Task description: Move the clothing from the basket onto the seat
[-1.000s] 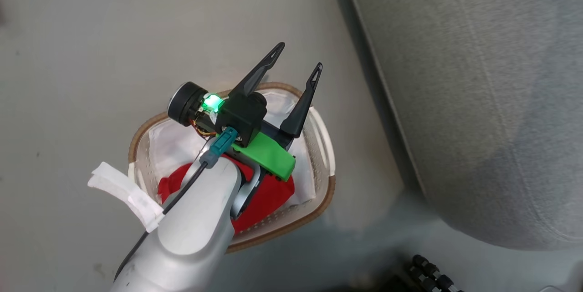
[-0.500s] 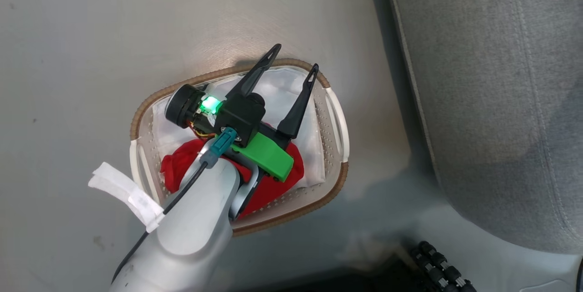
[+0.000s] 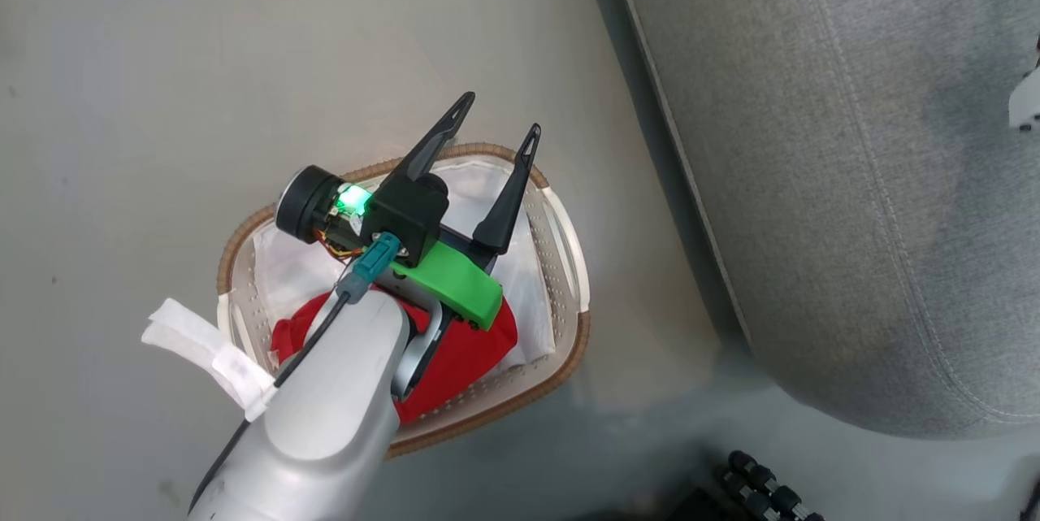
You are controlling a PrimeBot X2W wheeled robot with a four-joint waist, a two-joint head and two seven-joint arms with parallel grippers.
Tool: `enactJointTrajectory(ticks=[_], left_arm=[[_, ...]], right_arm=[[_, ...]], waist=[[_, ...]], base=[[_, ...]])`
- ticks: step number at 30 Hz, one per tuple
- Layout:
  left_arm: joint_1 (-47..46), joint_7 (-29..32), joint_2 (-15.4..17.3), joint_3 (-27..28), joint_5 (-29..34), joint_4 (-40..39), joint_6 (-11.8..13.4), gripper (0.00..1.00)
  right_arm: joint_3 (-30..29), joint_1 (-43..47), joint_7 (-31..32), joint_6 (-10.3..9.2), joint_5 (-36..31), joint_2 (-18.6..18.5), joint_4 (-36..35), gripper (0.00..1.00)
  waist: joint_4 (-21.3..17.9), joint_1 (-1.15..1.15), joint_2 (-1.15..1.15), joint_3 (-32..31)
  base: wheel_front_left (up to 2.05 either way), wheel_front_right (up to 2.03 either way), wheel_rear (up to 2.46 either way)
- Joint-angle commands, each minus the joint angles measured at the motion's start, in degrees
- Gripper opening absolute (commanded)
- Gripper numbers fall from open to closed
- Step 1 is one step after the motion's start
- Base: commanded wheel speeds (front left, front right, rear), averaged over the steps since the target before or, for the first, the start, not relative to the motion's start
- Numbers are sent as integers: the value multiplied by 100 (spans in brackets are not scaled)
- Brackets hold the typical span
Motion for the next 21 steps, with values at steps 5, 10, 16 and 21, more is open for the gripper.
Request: enactJointTrajectory(ticks=[5, 10, 16, 21], left_arm=[[141, 1, -51, 185, -144, -71, 24, 100], [317, 2, -102, 413, -281, -121, 40, 100], [737, 2, -139, 874, -459, -257, 104, 100], [1105, 2, -146, 1254, -422, -329, 138, 100]], right_arm=[[267, 407, -14, -9, 60, -165, -53, 100], [606, 515, -14, -10, 191, -282, -64, 100], [1018, 387, -14, -9, 377, -193, -39, 100], [1118, 351, -14, -9, 502, 197, 37, 100]], waist=[[122, 0, 0, -739], [316, 0, 0, -1269], [648, 0, 0, -1883], [794, 0, 0, -2237]], base=[[0, 0, 0], [0, 0, 0], [0, 0, 0], [0, 0, 0]])
